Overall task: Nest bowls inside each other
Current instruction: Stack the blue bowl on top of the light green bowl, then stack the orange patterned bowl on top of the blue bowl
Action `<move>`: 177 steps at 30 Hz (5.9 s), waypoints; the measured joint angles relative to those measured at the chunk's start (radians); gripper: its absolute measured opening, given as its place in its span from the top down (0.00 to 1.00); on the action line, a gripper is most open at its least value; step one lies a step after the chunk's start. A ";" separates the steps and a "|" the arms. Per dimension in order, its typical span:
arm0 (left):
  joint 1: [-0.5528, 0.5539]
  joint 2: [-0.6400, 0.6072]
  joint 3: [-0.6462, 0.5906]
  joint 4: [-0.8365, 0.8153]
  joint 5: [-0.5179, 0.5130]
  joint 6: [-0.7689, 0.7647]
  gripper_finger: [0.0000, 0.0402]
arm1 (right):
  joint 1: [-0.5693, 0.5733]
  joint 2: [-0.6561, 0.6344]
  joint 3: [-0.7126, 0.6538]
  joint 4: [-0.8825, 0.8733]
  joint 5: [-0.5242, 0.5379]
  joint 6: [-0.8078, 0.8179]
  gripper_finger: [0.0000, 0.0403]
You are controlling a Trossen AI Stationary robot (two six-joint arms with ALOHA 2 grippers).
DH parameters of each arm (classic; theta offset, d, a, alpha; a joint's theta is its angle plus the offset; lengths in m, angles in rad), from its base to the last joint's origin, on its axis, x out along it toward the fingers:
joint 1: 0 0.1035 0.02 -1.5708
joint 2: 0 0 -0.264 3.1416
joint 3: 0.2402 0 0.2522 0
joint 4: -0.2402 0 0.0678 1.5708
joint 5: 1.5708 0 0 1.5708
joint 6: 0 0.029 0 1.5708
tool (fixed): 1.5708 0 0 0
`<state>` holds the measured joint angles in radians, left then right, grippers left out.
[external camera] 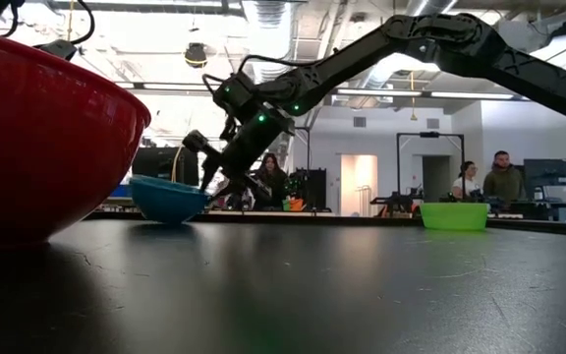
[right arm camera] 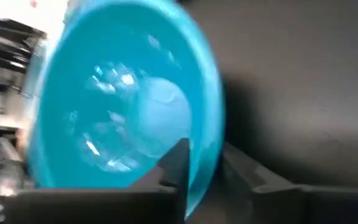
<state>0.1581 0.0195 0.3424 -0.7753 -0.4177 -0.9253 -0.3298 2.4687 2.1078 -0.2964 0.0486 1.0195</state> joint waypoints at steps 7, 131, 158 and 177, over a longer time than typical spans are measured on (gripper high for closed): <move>0.000 0.000 0.000 -0.004 0.047 -0.003 0.68 | 0.001 -0.003 0.004 0.006 0.005 0.018 0.96; 0.000 0.000 0.000 -0.020 0.011 0.043 0.68 | 0.520 -0.142 0.004 -0.054 0.067 -0.076 0.52; 0.000 0.000 0.000 -0.020 0.015 0.057 0.68 | 0.520 -0.224 -0.019 -0.141 0.080 -0.160 0.96; 0.000 0.000 0.000 -0.021 0.013 0.053 0.68 | 0.499 -0.222 -0.145 -0.003 0.026 -0.156 0.99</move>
<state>0.1580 0.0196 0.3424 -0.7959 -0.4046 -0.8724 0.1690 2.2465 1.9632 -0.2991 0.0742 0.8630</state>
